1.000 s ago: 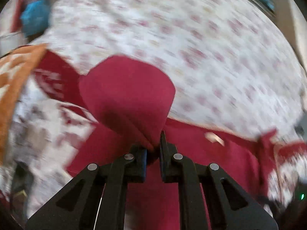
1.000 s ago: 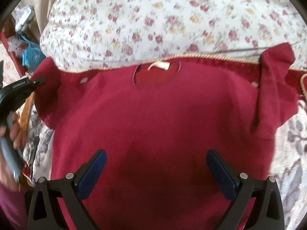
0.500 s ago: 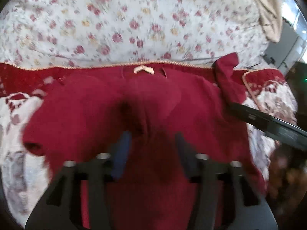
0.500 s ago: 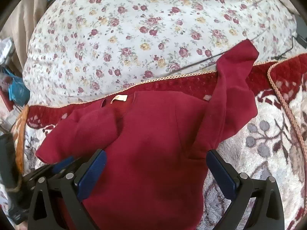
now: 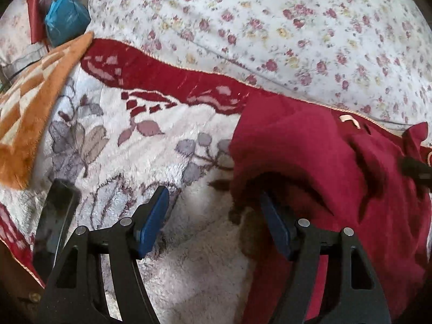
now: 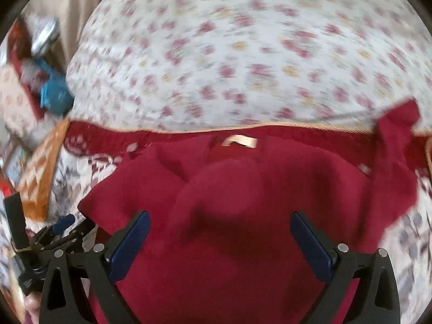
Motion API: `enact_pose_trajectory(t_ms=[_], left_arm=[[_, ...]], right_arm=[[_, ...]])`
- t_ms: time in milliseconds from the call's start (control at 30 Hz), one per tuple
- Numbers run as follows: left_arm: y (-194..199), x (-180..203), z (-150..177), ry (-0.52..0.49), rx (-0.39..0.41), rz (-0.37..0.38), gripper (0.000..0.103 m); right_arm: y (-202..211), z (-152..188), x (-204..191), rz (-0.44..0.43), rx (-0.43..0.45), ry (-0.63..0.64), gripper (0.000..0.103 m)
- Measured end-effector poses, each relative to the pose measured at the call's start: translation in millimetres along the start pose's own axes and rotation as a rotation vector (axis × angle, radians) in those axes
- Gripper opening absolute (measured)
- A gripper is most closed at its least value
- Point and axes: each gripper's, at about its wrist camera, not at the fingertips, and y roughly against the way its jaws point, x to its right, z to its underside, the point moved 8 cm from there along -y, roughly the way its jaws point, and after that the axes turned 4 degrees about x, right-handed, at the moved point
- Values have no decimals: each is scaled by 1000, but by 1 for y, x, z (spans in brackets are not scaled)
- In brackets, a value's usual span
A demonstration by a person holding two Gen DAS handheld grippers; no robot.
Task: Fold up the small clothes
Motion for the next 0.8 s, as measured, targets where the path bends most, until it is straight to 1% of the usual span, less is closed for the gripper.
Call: enact_pose_trajectory(t_ms=[33, 67, 100, 133, 167, 200, 233, 267, 333, 400, 467, 500, 533, 567, 600, 667, 733, 800], left_arm=[[-2, 1, 2, -8, -4, -4, 70], [-3, 2, 3, -16, -6, -8, 70], [-4, 4, 4, -27, -7, -13, 70], [-4, 6, 4, -37, -7, -19, 70], [-3, 6, 5, -43, -6, -22, 70], [-3, 4, 6, -47, -7, -23, 70], [-2, 5, 5, -50, -8, -23, 70], [-2, 5, 5, -51, -10, -22, 70], [-2, 6, 6, -49, -17, -15, 70], [-2, 7, 7, -48, -23, -6, 70], [0, 7, 9, -60, -20, -19, 70], [1, 7, 10, -64, -20, -24, 70], [2, 7, 10, -64, -19, -24, 70], [2, 6, 11, -60, -21, -22, 70], [3, 4, 11, -54, -24, -19, 70], [4, 0, 10, -37, -23, -16, 70], [3, -2, 10, -24, -29, -13, 70], [1, -3, 11, -20, -39, -14, 70]], right_arm=[[-17, -1, -9, 34, -32, 36, 99], [-33, 0, -15, 62, -63, 56, 94], [-50, 3, -19, 73, -99, 69, 74], [-67, 9, -21, 77, -147, 86, 50], [-80, 15, -18, 108, -183, 111, 45], [-76, 13, -16, 102, -154, 110, 40], [-68, 12, -12, 89, -139, 98, 30], [-56, 13, -7, 69, -136, 81, 28], [-25, 15, 5, 38, -100, 62, 27], [2, 21, 18, 38, -80, 67, 27], [18, 38, 34, 15, -112, 72, 29], [22, 51, 43, -15, -156, 49, 40], [25, 59, 56, -19, -192, 9, 54], [30, 67, 77, -11, -213, -64, 55], [35, 68, 89, -14, -205, -110, 55], [49, 63, 113, -12, -150, -185, 55], [59, 53, 124, 24, -93, -193, 55], [66, 43, 123, 40, -53, -157, 55]])
